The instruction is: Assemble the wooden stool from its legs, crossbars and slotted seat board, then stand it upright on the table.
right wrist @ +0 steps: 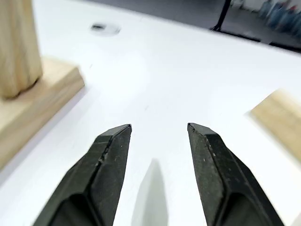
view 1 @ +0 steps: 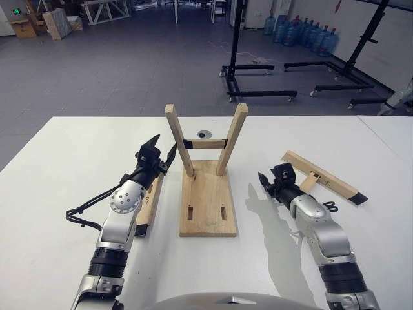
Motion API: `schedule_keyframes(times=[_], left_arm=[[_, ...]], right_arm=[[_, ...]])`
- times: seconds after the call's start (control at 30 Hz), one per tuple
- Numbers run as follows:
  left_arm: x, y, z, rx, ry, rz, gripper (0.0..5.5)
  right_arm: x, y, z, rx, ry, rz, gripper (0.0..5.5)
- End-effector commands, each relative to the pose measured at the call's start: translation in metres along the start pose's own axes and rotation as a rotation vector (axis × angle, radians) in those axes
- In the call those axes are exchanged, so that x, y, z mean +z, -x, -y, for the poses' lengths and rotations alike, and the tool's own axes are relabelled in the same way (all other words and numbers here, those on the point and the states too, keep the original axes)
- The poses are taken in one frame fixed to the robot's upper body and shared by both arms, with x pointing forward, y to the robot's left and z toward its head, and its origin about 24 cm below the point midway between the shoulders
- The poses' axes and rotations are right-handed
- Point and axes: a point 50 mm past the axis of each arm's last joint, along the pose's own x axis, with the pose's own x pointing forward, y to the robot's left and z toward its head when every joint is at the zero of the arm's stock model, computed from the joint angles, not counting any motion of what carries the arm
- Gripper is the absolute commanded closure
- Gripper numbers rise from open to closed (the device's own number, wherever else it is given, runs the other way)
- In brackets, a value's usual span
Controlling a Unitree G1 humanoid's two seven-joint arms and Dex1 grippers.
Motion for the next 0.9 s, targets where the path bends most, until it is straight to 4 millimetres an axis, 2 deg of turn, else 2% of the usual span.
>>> schedule_keyframes(times=[0.03,0.13,0.23,0.37,0.43,0.57,0.67,0.8,0.9], left_arm=[[0.003,0.0,-0.003,0.01,0.003,0.012,2.61],[0.002,0.0,-0.004,0.011,0.001,0.009,2.61],[0.002,0.0,-0.003,0.012,0.0,0.011,2.61],[0.002,0.0,-0.002,0.013,0.004,0.012,2.61],[0.001,-0.002,0.0,0.006,0.009,0.012,2.61],[0.0,-0.001,0.004,-0.006,0.023,0.012,2.61],[-0.001,0.001,0.005,-0.008,0.026,0.007,2.61],[-0.002,0.002,0.006,0.001,0.029,0.006,2.61],[-0.002,0.001,0.007,0.002,0.033,0.007,2.61]], right_arm=[[0.026,0.001,-0.011,0.041,-0.025,0.138,3.32],[0.043,0.002,-0.008,0.064,-0.047,0.241,3.32],[0.065,0.001,0.031,0.009,-0.121,0.333,3.32],[0.088,-0.002,0.102,-0.063,-0.083,0.358,3.32],[0.084,-0.001,0.138,-0.109,-0.051,0.282,3.0],[0.059,0.02,0.176,0.035,-0.041,0.115,2.28],[0.053,0.039,0.196,0.101,-0.051,0.039,1.77],[0.06,0.061,0.222,0.109,-0.013,-0.066,1.71],[0.047,0.068,0.227,0.142,0.086,-0.242,1.71]])
